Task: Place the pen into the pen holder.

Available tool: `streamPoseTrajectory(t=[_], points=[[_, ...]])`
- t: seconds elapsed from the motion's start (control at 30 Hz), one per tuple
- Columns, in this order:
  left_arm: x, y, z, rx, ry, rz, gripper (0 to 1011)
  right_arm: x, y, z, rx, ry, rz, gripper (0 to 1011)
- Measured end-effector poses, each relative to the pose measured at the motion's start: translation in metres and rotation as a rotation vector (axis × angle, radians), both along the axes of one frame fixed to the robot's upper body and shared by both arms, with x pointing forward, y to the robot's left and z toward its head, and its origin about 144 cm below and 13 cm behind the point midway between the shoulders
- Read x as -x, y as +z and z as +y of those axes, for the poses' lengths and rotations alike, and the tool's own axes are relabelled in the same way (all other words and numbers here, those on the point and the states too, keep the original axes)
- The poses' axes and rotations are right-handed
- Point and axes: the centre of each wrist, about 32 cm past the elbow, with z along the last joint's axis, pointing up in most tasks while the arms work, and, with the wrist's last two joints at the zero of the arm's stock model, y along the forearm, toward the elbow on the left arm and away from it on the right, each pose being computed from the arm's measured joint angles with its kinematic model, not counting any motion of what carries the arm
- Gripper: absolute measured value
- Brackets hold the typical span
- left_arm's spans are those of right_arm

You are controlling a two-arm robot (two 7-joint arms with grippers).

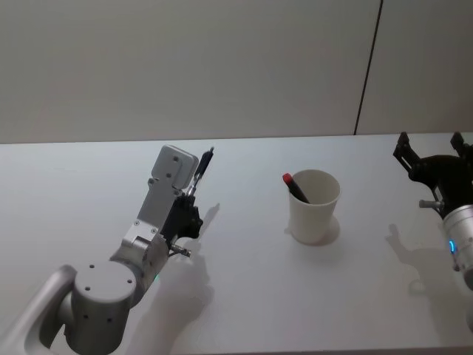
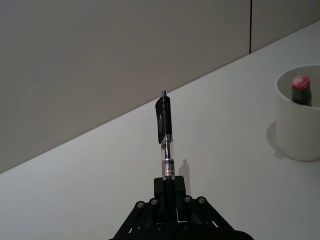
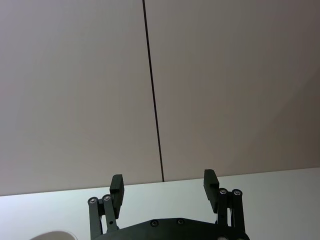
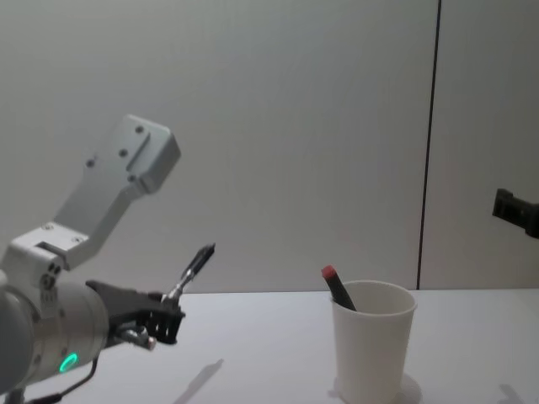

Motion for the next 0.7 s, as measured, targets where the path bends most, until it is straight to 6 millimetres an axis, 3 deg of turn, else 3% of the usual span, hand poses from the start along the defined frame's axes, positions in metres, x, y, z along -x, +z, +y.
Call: streamPoseTrajectory(t=[0.7], points=[[0.0086, 0.0005, 0.0069, 0.043, -0.167, -0.333, 126, 0.0000, 0.0000, 0.0000, 0.000, 0.000, 0.000, 1002]])
